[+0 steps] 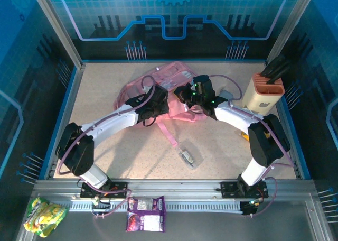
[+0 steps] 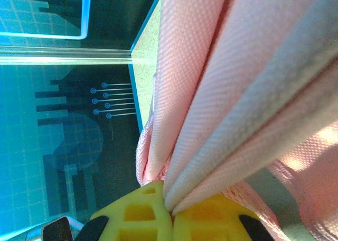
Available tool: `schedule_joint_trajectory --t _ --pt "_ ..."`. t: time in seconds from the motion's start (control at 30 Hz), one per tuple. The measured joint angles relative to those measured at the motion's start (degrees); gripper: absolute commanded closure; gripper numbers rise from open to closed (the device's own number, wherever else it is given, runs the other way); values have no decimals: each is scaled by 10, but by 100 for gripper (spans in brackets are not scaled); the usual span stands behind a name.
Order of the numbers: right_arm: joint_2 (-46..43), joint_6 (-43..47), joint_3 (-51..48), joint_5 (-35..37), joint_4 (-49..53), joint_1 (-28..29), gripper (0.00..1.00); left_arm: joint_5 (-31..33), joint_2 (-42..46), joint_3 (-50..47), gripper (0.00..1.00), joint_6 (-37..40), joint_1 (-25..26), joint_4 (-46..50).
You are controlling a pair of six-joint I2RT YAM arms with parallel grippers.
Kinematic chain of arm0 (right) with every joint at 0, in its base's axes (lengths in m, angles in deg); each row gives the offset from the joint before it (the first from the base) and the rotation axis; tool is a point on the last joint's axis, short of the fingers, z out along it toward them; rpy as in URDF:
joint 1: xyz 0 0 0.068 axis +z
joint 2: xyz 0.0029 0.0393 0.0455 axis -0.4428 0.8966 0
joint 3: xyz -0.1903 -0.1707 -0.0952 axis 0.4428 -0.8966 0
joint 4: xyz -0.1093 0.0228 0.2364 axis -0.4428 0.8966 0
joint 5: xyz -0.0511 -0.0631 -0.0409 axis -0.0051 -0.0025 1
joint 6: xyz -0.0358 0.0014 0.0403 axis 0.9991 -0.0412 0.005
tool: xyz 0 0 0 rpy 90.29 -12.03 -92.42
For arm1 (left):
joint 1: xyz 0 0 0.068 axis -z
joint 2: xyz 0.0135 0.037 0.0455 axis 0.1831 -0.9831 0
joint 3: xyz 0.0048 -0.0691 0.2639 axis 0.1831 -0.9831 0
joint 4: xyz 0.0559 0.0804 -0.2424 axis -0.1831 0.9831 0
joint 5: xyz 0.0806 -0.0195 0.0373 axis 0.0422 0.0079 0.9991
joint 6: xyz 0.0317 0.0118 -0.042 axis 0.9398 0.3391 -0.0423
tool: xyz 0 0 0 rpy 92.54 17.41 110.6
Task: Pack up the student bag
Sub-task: Unzip the student bag at the center of the table.
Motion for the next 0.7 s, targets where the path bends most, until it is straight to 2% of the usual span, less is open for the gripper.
schedule_joint_trajectory --t 0.07,0.2,0.37,0.5,0.7 --pt "0 0 0 4 0 0 100 0 -3 0 74 4 -2 -4" --pt "0 0 0 9 0 0 100 0 -6 -1 81 10 -5 -9" --pt "0 2 0 9 0 0 100 6 -5 -8 96 9 -6 -14" --pt "1 8 0 6 3 0 100 6 11 -31 100 13 -6 -31" --pt "1 18 3 -3 5 -1 100 4 51 -61 100 24 -16 -32"
